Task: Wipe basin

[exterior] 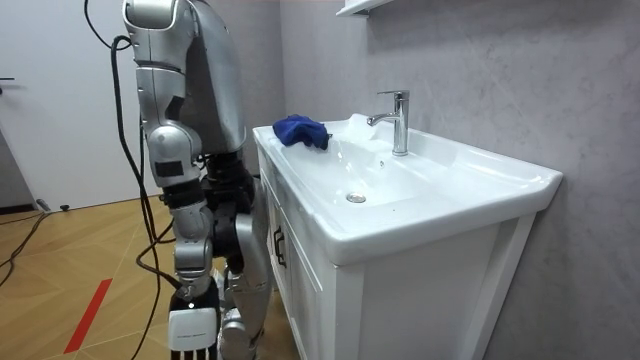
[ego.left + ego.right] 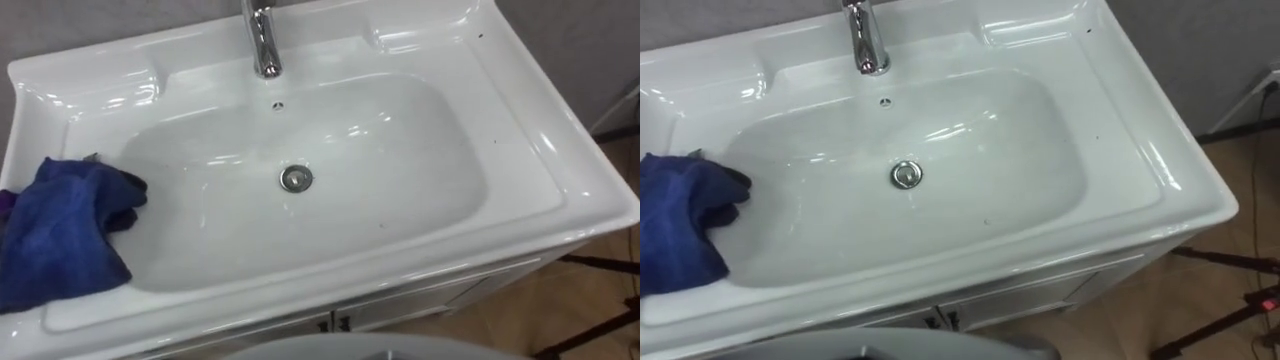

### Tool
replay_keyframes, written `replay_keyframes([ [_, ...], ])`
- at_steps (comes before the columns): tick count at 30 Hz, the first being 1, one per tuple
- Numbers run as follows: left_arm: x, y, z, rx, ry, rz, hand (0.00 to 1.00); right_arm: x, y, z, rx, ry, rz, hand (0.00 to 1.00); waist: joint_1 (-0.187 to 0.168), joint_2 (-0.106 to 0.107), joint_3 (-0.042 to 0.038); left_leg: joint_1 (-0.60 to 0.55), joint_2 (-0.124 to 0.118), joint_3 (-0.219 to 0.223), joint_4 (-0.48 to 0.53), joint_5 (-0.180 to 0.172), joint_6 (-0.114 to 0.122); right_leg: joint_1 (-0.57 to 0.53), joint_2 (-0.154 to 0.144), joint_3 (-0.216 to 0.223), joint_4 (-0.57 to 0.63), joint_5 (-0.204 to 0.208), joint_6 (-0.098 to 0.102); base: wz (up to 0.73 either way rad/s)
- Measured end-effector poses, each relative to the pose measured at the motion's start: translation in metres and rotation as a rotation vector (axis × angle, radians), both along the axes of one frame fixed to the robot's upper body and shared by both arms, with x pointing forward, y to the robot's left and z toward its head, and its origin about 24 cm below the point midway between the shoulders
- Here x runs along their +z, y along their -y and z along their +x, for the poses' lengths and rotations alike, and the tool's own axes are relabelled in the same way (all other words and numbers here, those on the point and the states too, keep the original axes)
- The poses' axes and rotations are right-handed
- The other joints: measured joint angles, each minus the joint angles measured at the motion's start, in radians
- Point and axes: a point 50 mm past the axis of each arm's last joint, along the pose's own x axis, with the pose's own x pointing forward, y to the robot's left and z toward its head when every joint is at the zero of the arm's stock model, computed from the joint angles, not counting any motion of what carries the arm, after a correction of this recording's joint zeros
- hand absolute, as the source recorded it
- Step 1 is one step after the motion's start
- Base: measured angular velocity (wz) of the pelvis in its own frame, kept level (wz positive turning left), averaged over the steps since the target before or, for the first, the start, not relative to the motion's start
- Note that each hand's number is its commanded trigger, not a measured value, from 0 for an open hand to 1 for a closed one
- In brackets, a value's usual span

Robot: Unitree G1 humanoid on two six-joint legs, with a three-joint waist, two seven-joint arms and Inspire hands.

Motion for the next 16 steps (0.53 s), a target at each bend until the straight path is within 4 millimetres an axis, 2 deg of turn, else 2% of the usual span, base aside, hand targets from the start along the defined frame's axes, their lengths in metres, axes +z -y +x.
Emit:
replay_keyframes([
  [10, 0.000, 0.002, 0.004, -0.011, -0.015, -0.016, 0.00, 0.000, -0.001, 0.013, 0.055, 0.028, 0.011, 0.00, 0.003, -0.015, -0.0041, -0.005, 0.000, -0.004, 0.000, 0.000, 0.000, 0.003, 0.001, 0.002, -0.001, 0.001, 0.000, 0.00],
  [14, -0.001, 0.004, 0.005, -0.040, -0.032, -0.031, 0.00, 0.000, -0.001, 0.020, 0.078, 0.033, 0.006, 0.00, 0.002, -0.021, -0.0027, -0.009, 0.001, -0.005, -0.001, 0.000, 0.000, 0.002, 0.002, 0.001, 0.000, 0.004, -0.001, 0.00],
  [16, -0.001, 0.005, 0.004, -0.049, -0.038, -0.046, 0.00, 0.000, -0.001, 0.024, 0.089, 0.041, 0.006, 0.00, 0.004, -0.024, 0.0006, -0.010, 0.001, -0.004, 0.000, 0.000, 0.000, 0.003, 0.002, -0.001, -0.003, 0.004, -0.001, 0.00],
])
